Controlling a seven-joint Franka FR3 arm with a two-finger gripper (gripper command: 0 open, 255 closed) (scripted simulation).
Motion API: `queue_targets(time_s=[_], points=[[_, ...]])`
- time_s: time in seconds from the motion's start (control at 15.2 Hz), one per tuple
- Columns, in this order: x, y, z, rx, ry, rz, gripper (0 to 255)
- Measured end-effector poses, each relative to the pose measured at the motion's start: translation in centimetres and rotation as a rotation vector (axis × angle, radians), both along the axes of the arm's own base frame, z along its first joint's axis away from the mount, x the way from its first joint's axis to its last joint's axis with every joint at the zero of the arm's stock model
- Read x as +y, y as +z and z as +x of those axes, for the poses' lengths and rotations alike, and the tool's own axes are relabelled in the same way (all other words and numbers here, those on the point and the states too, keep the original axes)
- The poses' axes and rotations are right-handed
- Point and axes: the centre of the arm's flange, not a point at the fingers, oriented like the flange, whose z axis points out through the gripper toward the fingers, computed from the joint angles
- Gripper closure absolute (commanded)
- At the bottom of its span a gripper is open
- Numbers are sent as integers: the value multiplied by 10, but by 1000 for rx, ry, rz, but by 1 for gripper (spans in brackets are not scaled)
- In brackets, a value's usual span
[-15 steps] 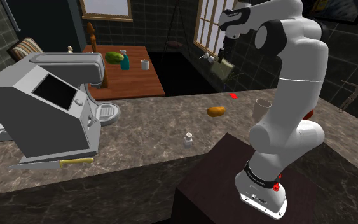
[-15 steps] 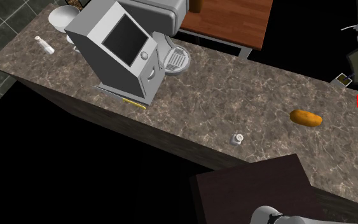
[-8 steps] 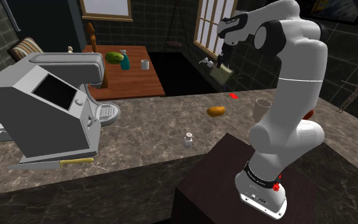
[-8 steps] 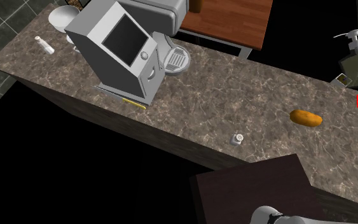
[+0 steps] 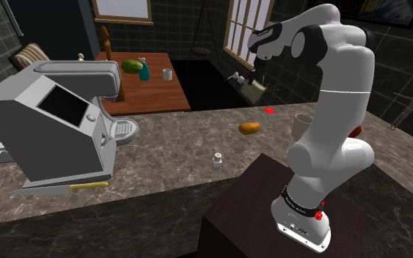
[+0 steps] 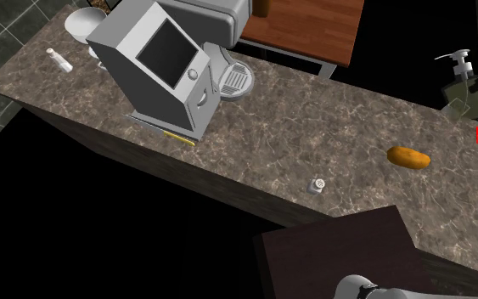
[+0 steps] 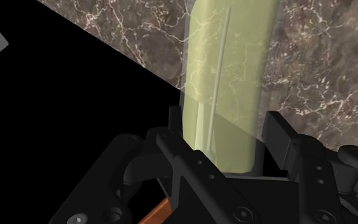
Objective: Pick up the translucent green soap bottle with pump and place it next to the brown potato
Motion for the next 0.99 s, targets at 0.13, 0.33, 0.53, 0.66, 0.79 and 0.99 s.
queue_targets(time_s=[0.13,0.33,0.53,0.66,0.79,0.99], points=[[1,-11,0,0,0,0,255],[0,-27,-1,0,0,0,255],[0,-42,-1,0,0,0,255],[0,-53,-1,0,0,0,255],[1,-64,-1,0,0,0,255],[0,-79,-1,0,0,0,255]])
